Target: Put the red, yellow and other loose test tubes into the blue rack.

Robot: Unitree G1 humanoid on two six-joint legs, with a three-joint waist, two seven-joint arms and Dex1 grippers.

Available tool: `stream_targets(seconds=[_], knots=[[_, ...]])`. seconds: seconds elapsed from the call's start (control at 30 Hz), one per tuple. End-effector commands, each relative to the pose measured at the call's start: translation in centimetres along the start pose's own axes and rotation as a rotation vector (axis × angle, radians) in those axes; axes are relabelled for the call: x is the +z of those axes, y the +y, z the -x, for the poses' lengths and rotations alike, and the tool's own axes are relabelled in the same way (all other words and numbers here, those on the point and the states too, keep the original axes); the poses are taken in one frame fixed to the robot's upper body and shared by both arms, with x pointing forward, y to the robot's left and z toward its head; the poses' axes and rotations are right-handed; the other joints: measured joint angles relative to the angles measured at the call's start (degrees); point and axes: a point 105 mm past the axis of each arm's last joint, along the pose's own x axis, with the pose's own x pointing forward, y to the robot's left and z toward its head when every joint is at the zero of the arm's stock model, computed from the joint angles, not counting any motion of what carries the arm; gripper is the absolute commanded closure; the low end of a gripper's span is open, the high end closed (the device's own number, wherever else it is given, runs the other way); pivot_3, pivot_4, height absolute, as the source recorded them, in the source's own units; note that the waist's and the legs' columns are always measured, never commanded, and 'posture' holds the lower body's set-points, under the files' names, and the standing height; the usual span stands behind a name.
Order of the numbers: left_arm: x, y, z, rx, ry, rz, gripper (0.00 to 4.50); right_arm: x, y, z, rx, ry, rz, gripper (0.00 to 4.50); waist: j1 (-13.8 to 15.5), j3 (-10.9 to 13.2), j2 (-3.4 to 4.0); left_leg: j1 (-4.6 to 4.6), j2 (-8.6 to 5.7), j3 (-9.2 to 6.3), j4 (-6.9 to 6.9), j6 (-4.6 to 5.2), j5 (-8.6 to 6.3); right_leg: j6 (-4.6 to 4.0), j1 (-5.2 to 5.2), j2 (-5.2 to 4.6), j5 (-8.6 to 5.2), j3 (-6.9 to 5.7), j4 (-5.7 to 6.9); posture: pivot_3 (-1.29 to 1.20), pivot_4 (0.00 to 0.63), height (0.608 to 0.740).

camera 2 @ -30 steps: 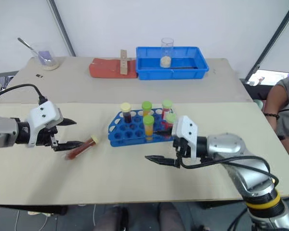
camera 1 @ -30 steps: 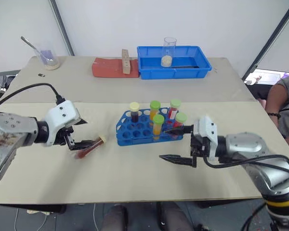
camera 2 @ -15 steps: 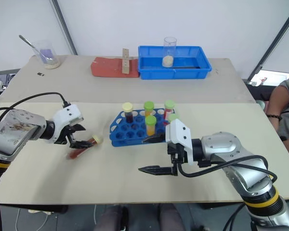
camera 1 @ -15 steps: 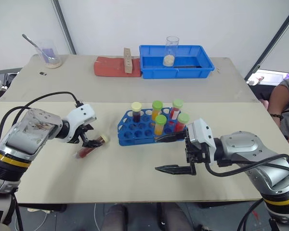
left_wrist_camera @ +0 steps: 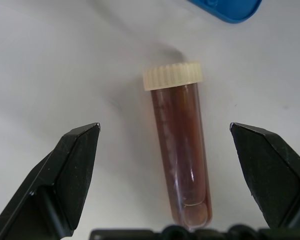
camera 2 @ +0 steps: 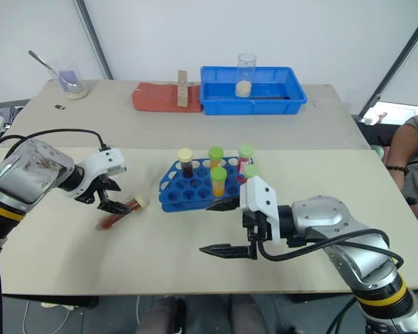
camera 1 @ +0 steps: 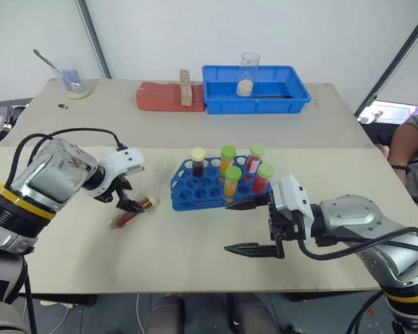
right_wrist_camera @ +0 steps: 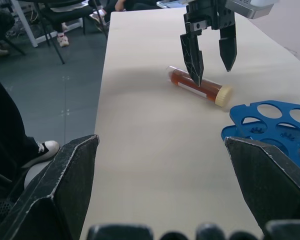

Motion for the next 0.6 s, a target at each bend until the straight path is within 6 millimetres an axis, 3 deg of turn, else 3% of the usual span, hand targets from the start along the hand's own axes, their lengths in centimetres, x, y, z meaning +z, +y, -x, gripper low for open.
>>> stream_targets(seconds=[0.03, 0.5, 0.6], knots=[[0.5, 0.2, 0.5, 0.002, 0.02, -0.001, 0.0, 1.4, 0.7, 0.0, 0.017, -0.052, 0.025, 0.04, -0.01, 0.0, 0.0, 0.0, 0.0, -0.01, 0.0, 0.0, 0.0, 0.0, 0.0, 0.0, 0.0, 0.0, 0.0, 0.0, 0.15, 0.729], [-0.3, -0.2, -1.7, -0.003, 0.065, -0.011, 0.0, 1.9, 0.7, -0.2, -0.011, -0.077, 0.018, 0.04, 0.01, 0.0, -0.01, -0.01, 0.0, -0.04, 0.05, 0.0, 0.0, 0.01, 0.01, 0.0, 0.01, 0.0, 0.04, 0.0, 0.15, 0.729], [-0.6, -0.3, -2.0, -0.005, 0.072, 0.002, 0.82, 2.0, 0.6, -0.3, -0.016, -0.08, 0.017, 0.0, 0.01, 0.0, -0.01, -0.03, 0.0, -0.05, 0.09, 0.0, 0.0, 0.03, 0.01, 0.0, 0.02, 0.0, 0.05, 0.0, 0.15, 0.729]])
